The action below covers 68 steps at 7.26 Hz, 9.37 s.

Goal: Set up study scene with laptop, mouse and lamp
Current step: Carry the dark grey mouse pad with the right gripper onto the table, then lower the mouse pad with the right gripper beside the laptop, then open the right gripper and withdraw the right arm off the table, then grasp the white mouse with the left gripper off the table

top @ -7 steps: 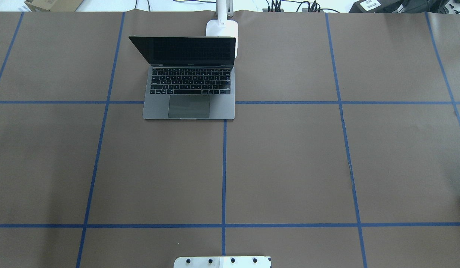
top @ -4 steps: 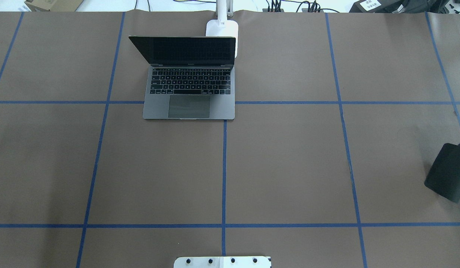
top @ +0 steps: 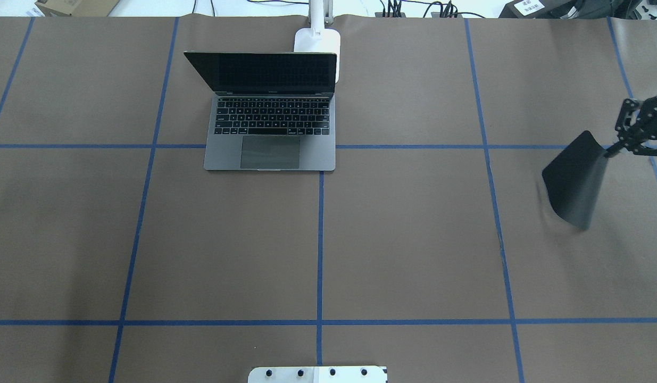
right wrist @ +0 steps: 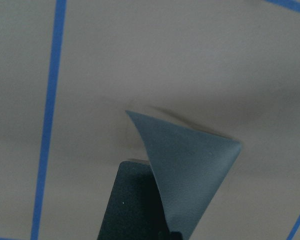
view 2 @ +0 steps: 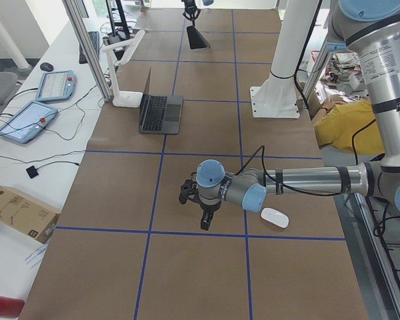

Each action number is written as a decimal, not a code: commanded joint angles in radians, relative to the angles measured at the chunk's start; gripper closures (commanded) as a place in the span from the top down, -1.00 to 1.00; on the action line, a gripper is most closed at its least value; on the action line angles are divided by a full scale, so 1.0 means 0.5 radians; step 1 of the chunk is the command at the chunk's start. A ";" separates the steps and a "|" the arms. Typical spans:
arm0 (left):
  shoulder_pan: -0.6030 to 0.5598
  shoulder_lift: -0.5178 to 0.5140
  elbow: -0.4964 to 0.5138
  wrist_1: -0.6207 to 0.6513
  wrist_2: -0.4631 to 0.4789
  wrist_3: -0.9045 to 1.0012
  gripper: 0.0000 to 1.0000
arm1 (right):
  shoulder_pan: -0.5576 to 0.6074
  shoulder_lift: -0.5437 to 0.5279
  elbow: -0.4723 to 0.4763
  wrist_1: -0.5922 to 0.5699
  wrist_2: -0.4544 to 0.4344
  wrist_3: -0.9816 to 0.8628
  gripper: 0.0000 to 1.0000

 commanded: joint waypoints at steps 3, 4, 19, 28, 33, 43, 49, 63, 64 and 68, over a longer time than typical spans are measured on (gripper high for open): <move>-0.015 -0.001 0.000 0.003 -0.003 0.000 1.00 | -0.399 0.568 -0.016 0.062 -0.302 0.608 -1.00; -0.018 0.003 -0.009 0.003 -0.003 -0.003 1.00 | -0.491 0.574 -0.043 0.230 -0.489 0.722 -1.00; -0.061 0.033 -0.101 0.000 -0.006 -0.003 1.00 | -0.670 0.958 -0.930 0.787 -1.245 0.932 -1.00; -0.061 0.036 -0.107 0.003 -0.006 -0.003 1.00 | -0.848 1.126 -0.946 0.802 -1.365 1.183 -1.00; -0.068 0.036 -0.095 0.003 -0.006 -0.003 1.00 | -0.974 1.320 -1.049 0.796 -1.469 1.600 -1.00; -0.071 0.036 -0.095 0.003 -0.006 -0.003 1.00 | -0.968 1.329 -1.072 0.824 -1.626 1.725 1.00; -0.086 0.152 -0.242 -0.052 -0.091 -0.006 1.00 | -0.701 0.751 -0.554 0.799 -1.243 -0.342 1.00; 1.134 0.809 -0.172 -1.175 0.301 -1.027 1.00 | 0.005 -0.435 -0.025 0.820 -0.773 -2.311 1.00; 1.208 0.809 -0.169 -1.178 0.307 -1.086 1.00 | 0.005 -0.432 -0.025 0.820 -0.782 -2.311 1.00; 1.713 0.776 -0.107 -1.325 0.570 -1.483 1.00 | 0.005 -0.429 -0.025 0.820 -0.782 -2.311 1.00</move>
